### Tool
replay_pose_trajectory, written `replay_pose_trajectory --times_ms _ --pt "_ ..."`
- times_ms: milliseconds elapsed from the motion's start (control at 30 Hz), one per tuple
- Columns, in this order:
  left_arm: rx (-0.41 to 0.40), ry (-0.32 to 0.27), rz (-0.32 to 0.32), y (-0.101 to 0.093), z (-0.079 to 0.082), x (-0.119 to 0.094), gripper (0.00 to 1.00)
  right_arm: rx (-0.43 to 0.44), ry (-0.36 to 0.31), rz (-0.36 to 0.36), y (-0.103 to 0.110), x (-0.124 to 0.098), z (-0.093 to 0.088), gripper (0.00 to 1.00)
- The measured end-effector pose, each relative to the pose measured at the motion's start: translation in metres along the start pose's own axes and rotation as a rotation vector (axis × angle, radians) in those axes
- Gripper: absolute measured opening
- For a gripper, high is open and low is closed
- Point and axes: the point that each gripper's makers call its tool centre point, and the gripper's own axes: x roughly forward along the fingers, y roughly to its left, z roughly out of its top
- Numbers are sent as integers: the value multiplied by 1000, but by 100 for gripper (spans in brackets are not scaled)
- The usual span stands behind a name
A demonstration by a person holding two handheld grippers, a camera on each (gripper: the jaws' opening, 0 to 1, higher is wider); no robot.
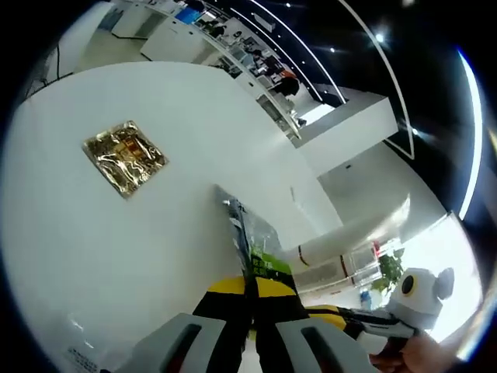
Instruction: Arrange the skincare products in the storage area until every visible bottle or jar stands upright without overlapping.
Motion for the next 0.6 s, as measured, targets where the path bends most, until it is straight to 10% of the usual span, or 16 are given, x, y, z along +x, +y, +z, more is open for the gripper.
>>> replay_pose_trajectory --times_ms 600 --pt "-7 6 46 9 -8 5 4 -129 42 6 11 18 -11 7"
